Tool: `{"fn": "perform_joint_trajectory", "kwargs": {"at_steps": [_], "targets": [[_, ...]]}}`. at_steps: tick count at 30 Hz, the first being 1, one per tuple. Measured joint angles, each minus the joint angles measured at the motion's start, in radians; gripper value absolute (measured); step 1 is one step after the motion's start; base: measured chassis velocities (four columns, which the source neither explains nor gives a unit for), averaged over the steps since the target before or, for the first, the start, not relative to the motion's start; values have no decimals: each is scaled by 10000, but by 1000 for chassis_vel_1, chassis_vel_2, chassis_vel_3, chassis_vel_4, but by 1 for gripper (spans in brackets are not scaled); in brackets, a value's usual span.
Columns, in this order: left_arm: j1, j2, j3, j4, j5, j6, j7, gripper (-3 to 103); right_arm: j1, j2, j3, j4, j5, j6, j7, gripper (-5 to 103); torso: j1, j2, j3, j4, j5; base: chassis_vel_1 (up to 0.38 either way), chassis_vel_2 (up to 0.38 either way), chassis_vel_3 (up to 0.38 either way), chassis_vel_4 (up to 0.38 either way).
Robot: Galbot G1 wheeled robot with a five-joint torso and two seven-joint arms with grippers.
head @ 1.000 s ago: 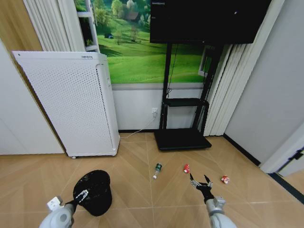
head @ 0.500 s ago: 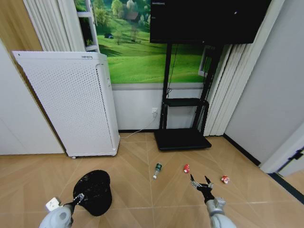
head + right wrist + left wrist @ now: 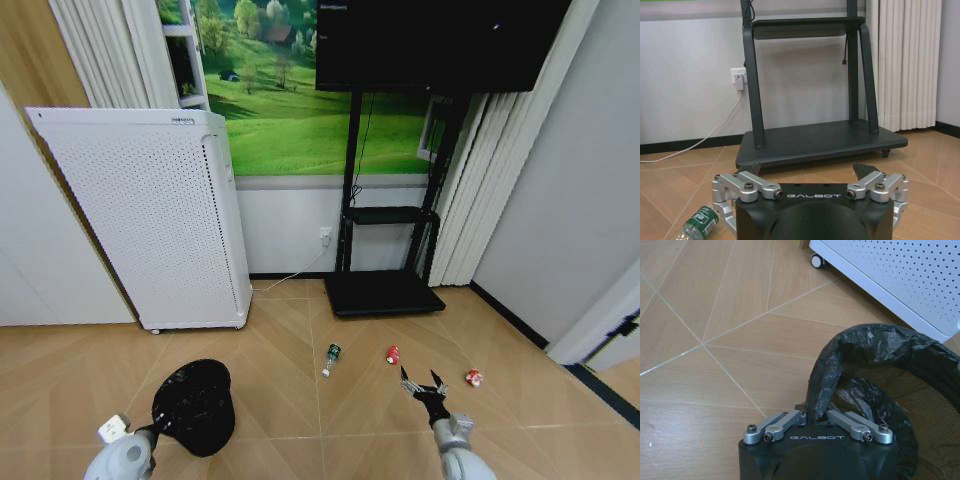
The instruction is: Pick up the trash bin and place the garbage on the floor into it.
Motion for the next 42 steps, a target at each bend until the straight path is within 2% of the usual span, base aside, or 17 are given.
{"fn": "perform_joint_trajectory", "kwargs": {"at_steps": [1, 7, 9, 11, 12, 14, 15, 17, 20, 22, 23, 25, 26, 30, 35, 37, 42], "targets": [[2, -12, 8, 15, 65, -14, 104, 3, 16, -7, -1, -21, 20, 2, 0, 100, -1, 0, 1, 3, 0, 0, 0, 0, 0], [36, -35, 41, 32, 334, -119, 401, 3, 32, -22, 5, -64, 74, 33, 0, 100, 0, 1, 0, 1, 0, 0, 0, 0, 0], [45, -35, 57, 81, 645, -202, 719, 3, 20, -22, 11, -66, 100, 54, 0, 100, 0, 0, 0, 1, 0, 0, 0, 0, 0], [83, -25, 128, 151, 1429, -552, 1589, 3, -32, -22, 46, -67, 121, 106, 0, 100, 0, 1, 0, 1, -2, 0, 0, 0, 0], [83, -25, 128, 151, 1429, -552, 1589, 3, -32, -22, 46, -67, 121, 106, 0, 100, 0, 1, 0, 1, -2, 0, 0, 0, 0], [54, 11, 217, 201, 1982, -982, 2314, 3, -82, -17, 86, -59, 154, 137, 2, 100, 0, 0, 0, 2, 0, 0, 0, 0, 0], [54, 11, 217, 201, 1982, -982, 2314, 3, -82, -17, 86, -59, 154, 137, 2, 100, 0, 0, 0, 2, 0, 0, 0, 0, 0], [-137, 27, 342, 330, 2043, -1406, 2853, 3, -126, 5, 120, 24, 171, 152, 30, 100, 0, 0, 0, 0, -3, 0, 0, 0, 0], [-199, 35, 370, 377, 2093, -1562, 3016, 3, -142, 12, 136, 66, 172, 153, 45, 100, 0, 0, 0, 0, -5, 0, 0, 0, 0], [-402, 148, 530, 444, 2410, -2337, 3885, 3, -203, 79, 211, 358, 173, 141, 163, 100, 0, 0, 1, 0, 0, 0, 0, 0, 0], [-402, 148, 530, 444, 2410, -2337, 3885, 3, -203, 79, 211, 358, 173, 141, 163, 100, 0, 0, 1, 0, 0, 0, 0, 0, 0], [-450, 307, 662, 429, 3242, -3247, 4882, 3, -273, 188, 293, 822, 201, 12, 379, 100, 0, 0, 0, -1, 0, 0, 0, 0, 0], [-450, 307, 662, 429, 3242, -3247, 4882, 3, -273, 188, 293, 822, 201, 12, 379, 100, 0, 0, 0, -1, 0, 0, 0, 0, 0], [-139, 532, 739, 163, 4664, -4394, 6213, 3, -409, 335, 296, 1802, 555, -531, 703, 100, 0, 0, 0, 0, 0, 0, 0, 0, 0], [1, 559, 721, 76, 4923, -4656, 6449, 3, -436, 367, 255, 2066, 699, -738, 778, 100, 0, 0, 0, 0, -1, 0, 0, 0, 0], [300, 597, 614, -112, 5209, -5148, 6791, 3, -486, 461, 151, 2629, 973, -1275, 884, 100, 0, 0, 0, 4, 0, 0, 0, 0, 0], [593, 672, 485, -394, 5242, -5628, 7051, 3, -555, 643, 107, 3144, 1068, -1778, 880, 100, 0, 1, -1, 1, 0, 0, 0, 0, 0]]}}
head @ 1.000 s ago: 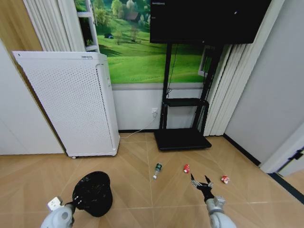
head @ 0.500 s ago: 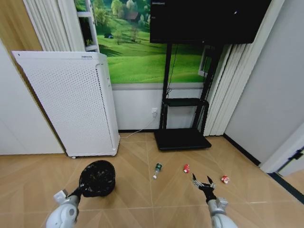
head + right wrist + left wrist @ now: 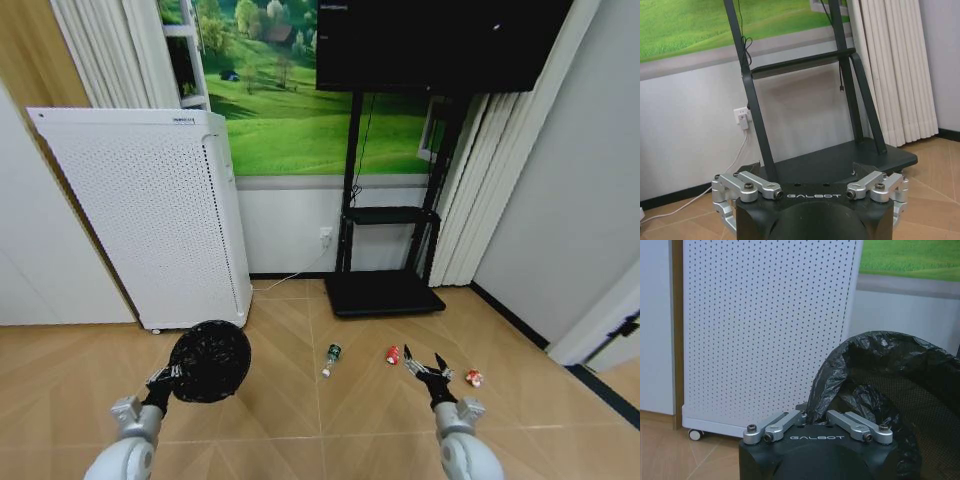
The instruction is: Pick up the trash bin and place the garbage on the floor into it.
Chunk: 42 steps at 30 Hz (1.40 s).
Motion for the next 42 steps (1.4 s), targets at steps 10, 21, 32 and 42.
{"fn": "perform_joint_trajectory", "kwargs": {"at_steps": [10, 21, 32, 42], "targets": [[71, -182, 205, -244, 348, -69, -5, 3, 68, 46, -9, -40, -327, -288, -144, 100, 0, -1, 0, -1, 1, 0, 0, 0, 0], [12, -300, 471, -339, 913, -42, -68, 3, 148, -108, 66, -395, -331, -24, -362, 100, 0, 0, 0, 0, 0, -7, 3, 6, -6], [15, -343, 529, -404, 975, -14, -114, 3, 145, -191, 51, -566, -353, 160, -392, 100, 1, 0, 2, -1, 0, -164, 166, 160, -162], [65, -497, 698, -488, 1176, 7, -126, 3, 105, -257, 31, -736, -460, 358, -369, 100, 5, -1, 4, 1, 2, -200, 215, 202, -194]]}}
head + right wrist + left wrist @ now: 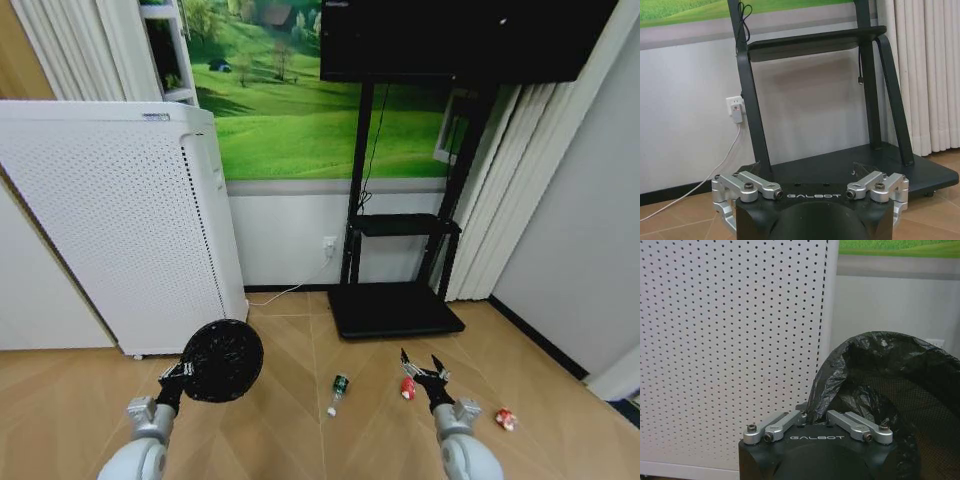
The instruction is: Pick up the trash bin and place the garbage on the floor into it.
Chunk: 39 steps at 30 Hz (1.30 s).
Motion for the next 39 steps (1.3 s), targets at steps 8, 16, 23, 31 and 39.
{"fn": "perform_joint_trajectory", "kwargs": {"at_steps": [8, 16, 23, 31, 39], "targets": [[114, -135, 45, -90, 140, 1, 9, 3, -182, -75, 30, 18, 142, -21, -310, 100, -6, 1, -6, 0, -2, 2, -5, -3, 9], [168, -177, 42, -151, 207, 2, 11, 3, -193, -127, 33, -52, 195, 109, -339, 100, -7, 1, -5, -3, -2, -51, -85, 52, 80], [156, -258, 116, -153, 313, 1, 5, 3, -173, -168, 34, -237, 53, 407, -345, 100, -5, 0, -3, -2, 4, -180, -144, 204, 149], [-311, -32, 505, 187, 205, -267, 326, 3, -163, -250, -89, -575, -442, 597, -543, 100, -6, 1, -4, 0, -3, -50, -71, 86, 45], [-2247, 623, 2188, 1370, 711, -553, 598, 3, 139, -473, -498, -1559, -1199, 588, -988, 100, -5, 0, -3, -1, -3, 46, 33, -47, -22]]}}
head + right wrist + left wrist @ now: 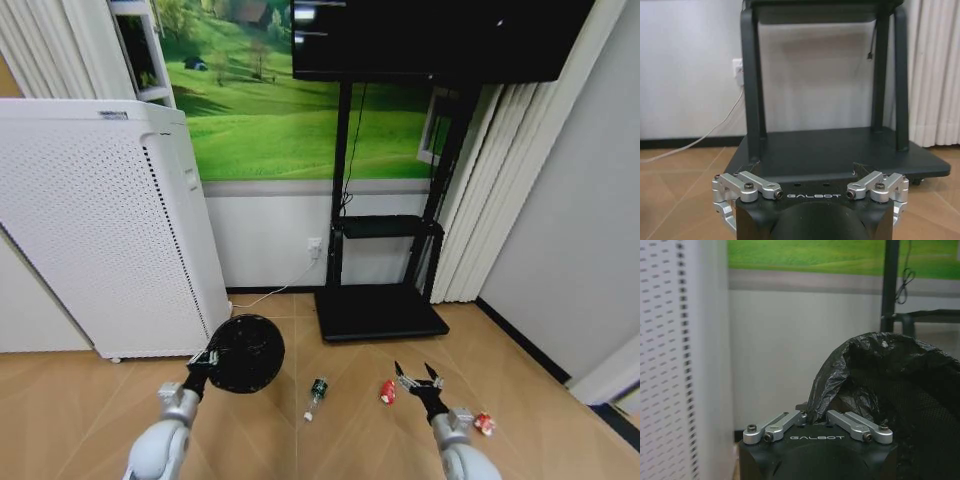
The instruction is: Pick up the trash bin and place the garbage on the floor into it.
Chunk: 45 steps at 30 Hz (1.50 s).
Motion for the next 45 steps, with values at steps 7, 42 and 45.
{"fn": "perform_joint_trajectory", "kwargs": {"at_steps": [7, 42, 45], "targets": [[-1825, 652, 1579, 776, -32, 210, -170, 3, 402, -236, -611, -814, -1047, -138, -931, 100, 2, 0, 1, -3, 1, 0, 0, 0, 0], [-1972, 2266, 2638, -645, -1045, 745, -247, 3, 4713, -427, -4996, -4632, -5309, -45, -1513, 100, 1, 0, 0, -3, 0, 0, 0, 0, 0], [-1931, 2252, 2611, -640, -1033, 746, -251, 3, 4573, -392, -5329, -4513, -4041, -782, -897, 100, 0, 0, 0, -2, 1, 0, 0, 0, 0]]}}
